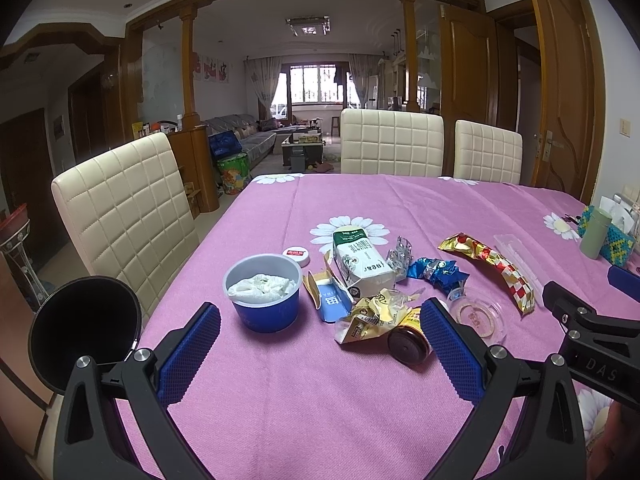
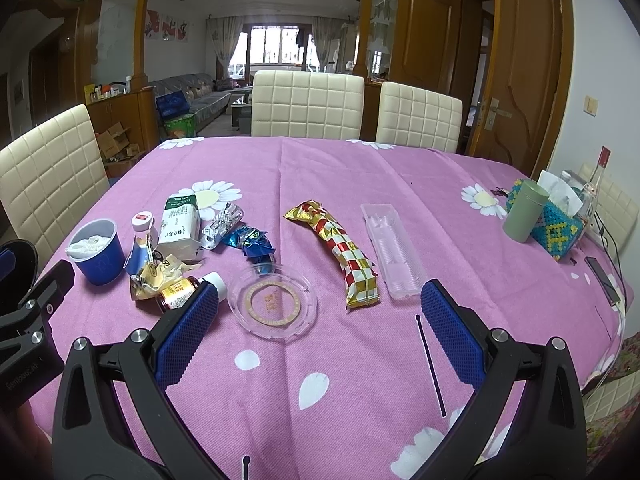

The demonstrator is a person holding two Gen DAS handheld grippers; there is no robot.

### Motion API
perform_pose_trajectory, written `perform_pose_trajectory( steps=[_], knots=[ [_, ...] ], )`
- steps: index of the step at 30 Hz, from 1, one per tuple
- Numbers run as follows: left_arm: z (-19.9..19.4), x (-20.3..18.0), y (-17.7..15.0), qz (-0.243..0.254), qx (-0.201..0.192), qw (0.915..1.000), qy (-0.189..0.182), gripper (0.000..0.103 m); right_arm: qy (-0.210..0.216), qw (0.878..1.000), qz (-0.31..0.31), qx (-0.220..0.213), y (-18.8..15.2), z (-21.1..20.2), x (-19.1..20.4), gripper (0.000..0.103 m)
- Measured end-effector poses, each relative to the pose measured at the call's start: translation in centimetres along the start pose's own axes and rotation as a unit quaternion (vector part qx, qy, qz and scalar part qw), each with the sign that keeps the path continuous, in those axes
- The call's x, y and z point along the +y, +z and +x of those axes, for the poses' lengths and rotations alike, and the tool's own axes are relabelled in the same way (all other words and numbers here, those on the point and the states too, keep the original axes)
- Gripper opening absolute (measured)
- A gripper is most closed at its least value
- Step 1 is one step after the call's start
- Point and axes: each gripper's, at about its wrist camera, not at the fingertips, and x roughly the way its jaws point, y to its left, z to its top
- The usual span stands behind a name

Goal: Collect trash
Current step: 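Grasp the brown medicine bottle with the left tool while the right tool grasps the clear plastic lid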

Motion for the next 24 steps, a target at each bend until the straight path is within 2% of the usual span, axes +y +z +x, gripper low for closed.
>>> perform_pose_trajectory(
  steps=[4,7,10,13,17,19,22,24],
  knots=[
    [0.4,0.2,0.1,-0.001,-0.005,1.0,0.001,0.097,0.01,1.0,-0.007,-0.013,0.7,0.3,-0.1,0.1],
    [1.5,1.0,0.3,-0.013,0.006,0.9999,-0.008,0.097,0.011,1.0,0.003,-0.014,1.0,1.5,-0.7,0.1],
    [3.2,1.1,0.2,-0.015,0.021,0.9996,-0.011,0.097,-0.011,1.0,-0.003,-0.009,0.5,3.3,-1.0,0.1],
    [4.7,-0.2,-0.2,0.01,0.036,0.999,-0.025,0.097,-0.021,0.999,-0.021,0.016,-0.4,5.4,-1.0,0.099],
    [6.1,-3.1,-1.1,0.049,0.06,0.9953,-0.058,0.097,-0.002,0.998,-0.027,0.06,-1.9,7.7,-1.3,0.091],
    [7.0,-3.9,-1.4,0.056,0.071,0.9943,-0.057,0.097,0.007,0.997,-0.03,0.077,-2.5,8.5,-1.3,0.09],
    [8.8,-4.6,-1.8,0.047,0.111,0.9892,-0.083,0.097,0.004,0.996,-0.025,0.084,-3.3,9.1,-1.7,0.09],
    [9.1,-4.9,-1.6,0.042,0.116,0.9876,-0.097,0.097,0.008,0.996,-0.016,0.09,-3.4,9.4,-2.0,0.091]
  ],
)
